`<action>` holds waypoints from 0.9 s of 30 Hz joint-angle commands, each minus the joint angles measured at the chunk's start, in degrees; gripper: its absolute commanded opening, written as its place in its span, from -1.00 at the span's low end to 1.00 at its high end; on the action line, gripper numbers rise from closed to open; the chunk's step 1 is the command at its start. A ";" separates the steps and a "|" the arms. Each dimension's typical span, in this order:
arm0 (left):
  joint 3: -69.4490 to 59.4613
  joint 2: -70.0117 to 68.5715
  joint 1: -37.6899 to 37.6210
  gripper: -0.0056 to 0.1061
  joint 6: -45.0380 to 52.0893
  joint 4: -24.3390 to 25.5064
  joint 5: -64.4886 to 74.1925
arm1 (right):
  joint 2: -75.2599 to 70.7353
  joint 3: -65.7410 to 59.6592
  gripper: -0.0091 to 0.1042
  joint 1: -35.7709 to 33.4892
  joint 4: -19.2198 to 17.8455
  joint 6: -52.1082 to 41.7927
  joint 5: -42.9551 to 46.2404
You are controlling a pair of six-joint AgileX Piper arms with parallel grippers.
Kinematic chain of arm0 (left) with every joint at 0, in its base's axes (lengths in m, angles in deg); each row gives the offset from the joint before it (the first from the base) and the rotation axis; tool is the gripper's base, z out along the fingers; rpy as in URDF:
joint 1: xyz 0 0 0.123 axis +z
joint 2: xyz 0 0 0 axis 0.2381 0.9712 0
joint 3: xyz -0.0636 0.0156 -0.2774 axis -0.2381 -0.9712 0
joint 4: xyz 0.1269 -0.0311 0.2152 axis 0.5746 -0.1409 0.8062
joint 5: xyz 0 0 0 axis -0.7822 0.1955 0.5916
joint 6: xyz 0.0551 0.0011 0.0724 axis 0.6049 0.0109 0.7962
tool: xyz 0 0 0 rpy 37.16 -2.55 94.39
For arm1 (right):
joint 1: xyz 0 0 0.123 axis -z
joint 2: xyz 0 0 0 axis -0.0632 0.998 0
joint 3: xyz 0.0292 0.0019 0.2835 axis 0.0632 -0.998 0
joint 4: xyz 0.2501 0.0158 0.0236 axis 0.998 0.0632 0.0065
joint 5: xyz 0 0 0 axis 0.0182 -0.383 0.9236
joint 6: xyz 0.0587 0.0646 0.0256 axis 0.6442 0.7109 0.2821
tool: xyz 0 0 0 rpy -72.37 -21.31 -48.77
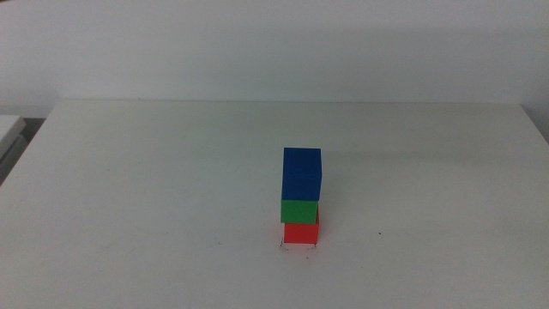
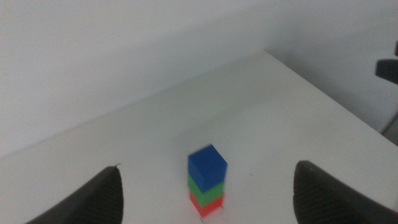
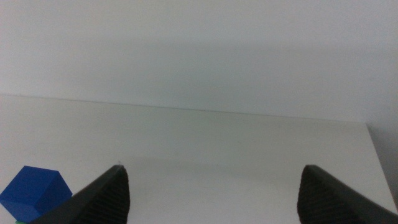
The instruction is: Stack red cubes first, then green, then blue cubes in a specific spot.
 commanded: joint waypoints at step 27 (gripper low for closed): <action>-80.84 -52.92 33.69 0.78 -0.06 -3.12 -44.14 | -39.81 -45.96 0.80 5.85 -5.74 0.00 17.19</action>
